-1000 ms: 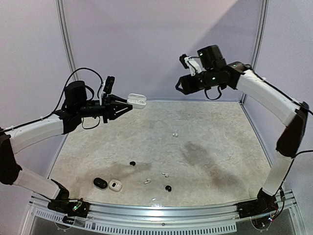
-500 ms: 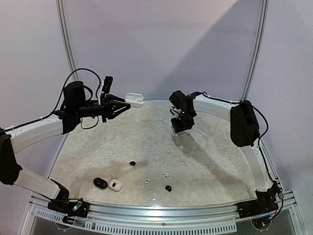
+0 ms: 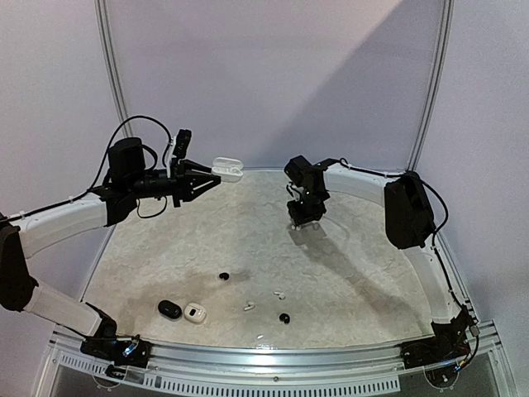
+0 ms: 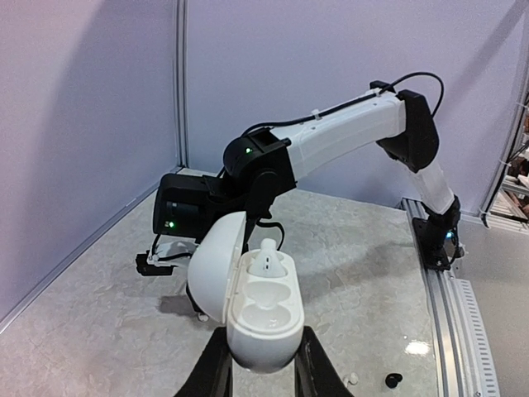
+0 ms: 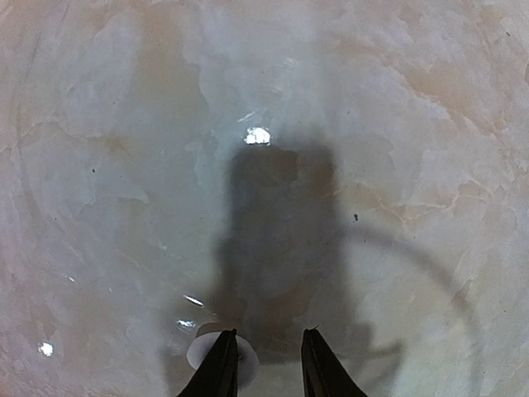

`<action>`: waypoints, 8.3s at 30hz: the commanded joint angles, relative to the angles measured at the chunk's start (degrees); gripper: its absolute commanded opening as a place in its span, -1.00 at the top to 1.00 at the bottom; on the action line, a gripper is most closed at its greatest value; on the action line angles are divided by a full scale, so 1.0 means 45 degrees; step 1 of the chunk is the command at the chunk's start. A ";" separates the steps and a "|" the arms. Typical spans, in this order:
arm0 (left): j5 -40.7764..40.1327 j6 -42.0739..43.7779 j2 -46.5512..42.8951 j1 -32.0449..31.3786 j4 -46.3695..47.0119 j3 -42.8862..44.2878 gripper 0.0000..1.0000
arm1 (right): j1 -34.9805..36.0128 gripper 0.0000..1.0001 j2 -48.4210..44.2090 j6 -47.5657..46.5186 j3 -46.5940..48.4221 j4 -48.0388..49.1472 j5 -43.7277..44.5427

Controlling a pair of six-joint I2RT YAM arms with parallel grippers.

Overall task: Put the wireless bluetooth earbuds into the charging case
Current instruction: Pick up the left earbud from the center of the board, then insert the left earbud into the left side groove of the charging case, then place the charging case with the earbuds at the center of the board, then pick up the charging case from the center of the board.

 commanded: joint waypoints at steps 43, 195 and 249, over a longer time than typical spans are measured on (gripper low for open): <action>0.0060 0.1074 -0.0060 0.0137 -0.0207 -0.0117 1.00 | 0.0520 0.66 -0.1933 0.0263 -0.3751 0.1648 -0.2557; -0.1264 -0.2218 0.9649 0.5034 -1.3108 0.5541 -0.39 | 0.3547 -0.23 -0.8554 0.2307 -0.5817 0.0710 0.2317; -0.9587 1.2245 0.1359 -0.6389 -1.2315 -0.3066 -0.68 | 0.4013 -0.98 -1.4454 0.2539 -1.3769 0.5724 0.1781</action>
